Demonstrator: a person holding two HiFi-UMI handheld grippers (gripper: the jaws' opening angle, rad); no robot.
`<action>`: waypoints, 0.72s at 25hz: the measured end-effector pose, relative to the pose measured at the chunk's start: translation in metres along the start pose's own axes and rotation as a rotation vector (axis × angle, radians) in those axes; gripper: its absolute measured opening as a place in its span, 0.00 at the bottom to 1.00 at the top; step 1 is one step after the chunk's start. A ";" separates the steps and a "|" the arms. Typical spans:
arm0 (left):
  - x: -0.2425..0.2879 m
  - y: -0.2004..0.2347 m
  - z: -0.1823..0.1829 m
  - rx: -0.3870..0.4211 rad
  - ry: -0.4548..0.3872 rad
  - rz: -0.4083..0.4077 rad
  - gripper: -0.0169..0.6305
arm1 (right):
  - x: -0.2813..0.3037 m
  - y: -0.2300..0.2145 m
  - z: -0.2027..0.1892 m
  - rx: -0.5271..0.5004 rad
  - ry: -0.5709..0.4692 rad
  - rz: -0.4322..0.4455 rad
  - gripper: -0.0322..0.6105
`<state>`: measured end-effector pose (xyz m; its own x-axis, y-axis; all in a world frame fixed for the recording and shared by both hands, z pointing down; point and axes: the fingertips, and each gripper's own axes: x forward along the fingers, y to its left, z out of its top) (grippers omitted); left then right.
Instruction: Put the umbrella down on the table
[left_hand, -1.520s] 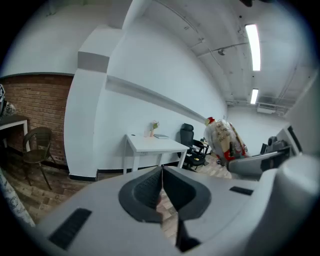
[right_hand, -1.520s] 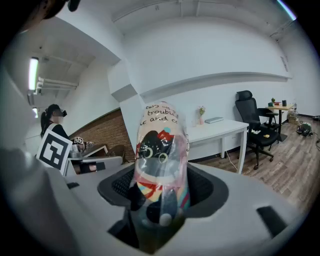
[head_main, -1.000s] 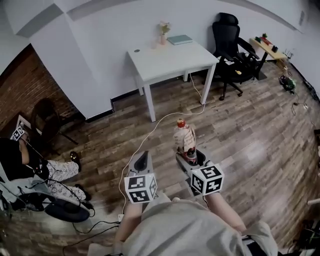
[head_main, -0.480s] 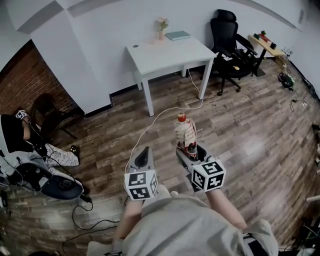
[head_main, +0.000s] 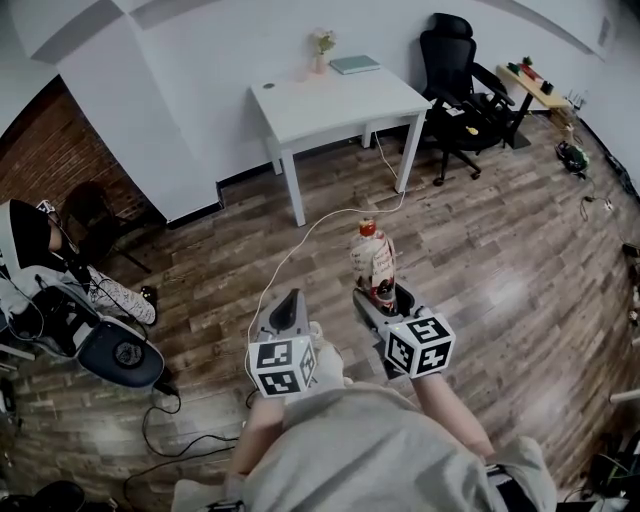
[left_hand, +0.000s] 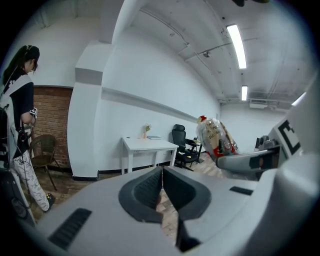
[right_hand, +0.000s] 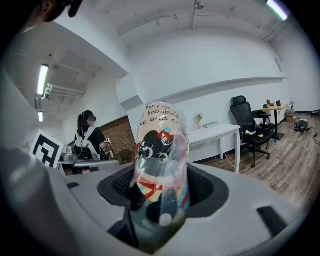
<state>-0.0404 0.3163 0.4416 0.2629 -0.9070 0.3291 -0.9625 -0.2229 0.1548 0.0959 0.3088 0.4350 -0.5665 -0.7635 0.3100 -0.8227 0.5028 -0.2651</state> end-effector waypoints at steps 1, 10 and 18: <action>-0.002 -0.003 -0.003 0.002 -0.001 0.000 0.04 | -0.003 -0.001 -0.002 0.000 -0.002 0.001 0.47; 0.004 -0.021 -0.013 0.011 -0.018 0.006 0.04 | -0.013 -0.018 -0.012 0.009 -0.013 0.010 0.47; 0.035 -0.009 -0.018 0.003 -0.025 0.004 0.04 | 0.016 -0.034 -0.014 -0.001 -0.015 0.012 0.47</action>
<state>-0.0218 0.2930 0.4685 0.2569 -0.9166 0.3062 -0.9639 -0.2200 0.1502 0.1144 0.2856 0.4615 -0.5754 -0.7637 0.2927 -0.8160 0.5124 -0.2675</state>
